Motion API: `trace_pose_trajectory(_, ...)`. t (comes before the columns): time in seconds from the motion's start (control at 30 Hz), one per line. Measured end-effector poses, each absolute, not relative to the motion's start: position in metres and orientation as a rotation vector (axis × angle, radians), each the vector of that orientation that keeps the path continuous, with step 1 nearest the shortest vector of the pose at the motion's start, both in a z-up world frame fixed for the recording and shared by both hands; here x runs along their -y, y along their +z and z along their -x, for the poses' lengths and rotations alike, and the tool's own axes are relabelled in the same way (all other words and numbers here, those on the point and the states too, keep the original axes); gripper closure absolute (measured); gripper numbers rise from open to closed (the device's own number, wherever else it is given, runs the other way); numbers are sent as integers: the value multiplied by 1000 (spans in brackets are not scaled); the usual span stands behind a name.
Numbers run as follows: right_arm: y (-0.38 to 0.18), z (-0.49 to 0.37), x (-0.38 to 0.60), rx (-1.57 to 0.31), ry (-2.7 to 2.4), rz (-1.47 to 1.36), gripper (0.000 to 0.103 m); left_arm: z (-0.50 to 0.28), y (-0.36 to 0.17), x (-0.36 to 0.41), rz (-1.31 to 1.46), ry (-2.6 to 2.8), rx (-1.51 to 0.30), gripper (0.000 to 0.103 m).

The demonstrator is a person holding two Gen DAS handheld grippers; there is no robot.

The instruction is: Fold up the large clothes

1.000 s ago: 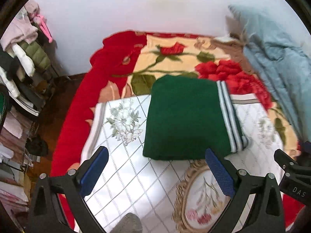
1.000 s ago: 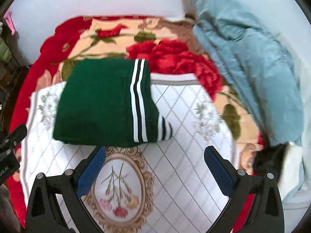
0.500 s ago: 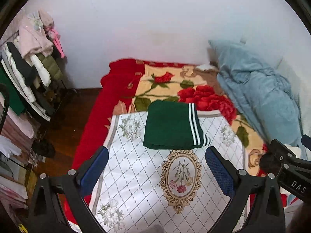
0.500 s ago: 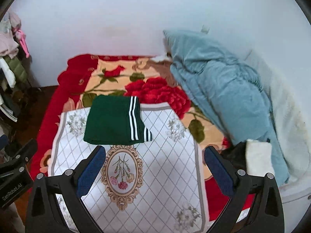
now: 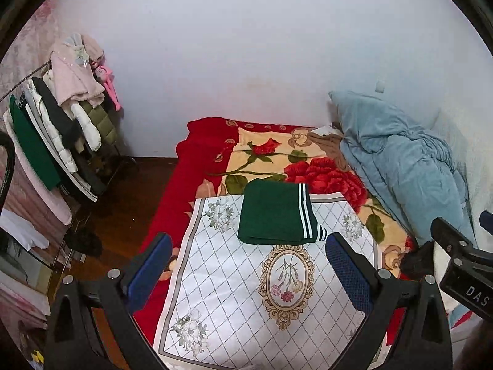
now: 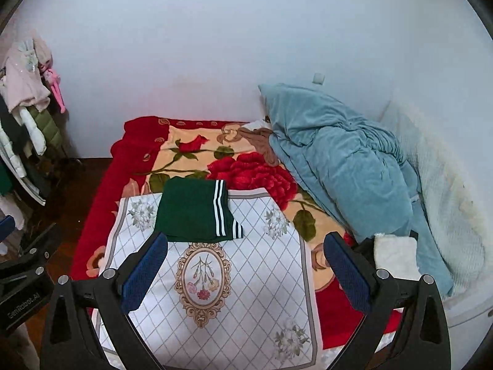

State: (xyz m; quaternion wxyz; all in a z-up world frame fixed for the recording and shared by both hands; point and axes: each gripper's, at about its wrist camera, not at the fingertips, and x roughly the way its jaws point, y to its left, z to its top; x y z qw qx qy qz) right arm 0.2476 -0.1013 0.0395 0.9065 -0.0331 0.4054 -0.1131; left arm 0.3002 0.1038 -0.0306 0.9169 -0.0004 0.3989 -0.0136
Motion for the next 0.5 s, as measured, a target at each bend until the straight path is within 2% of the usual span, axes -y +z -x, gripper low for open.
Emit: trace_pose_trajectory(0.5, 60, -222, 98, -838, -201, 69, 1, -273, -17, -100, 0, -14, -816, 2)
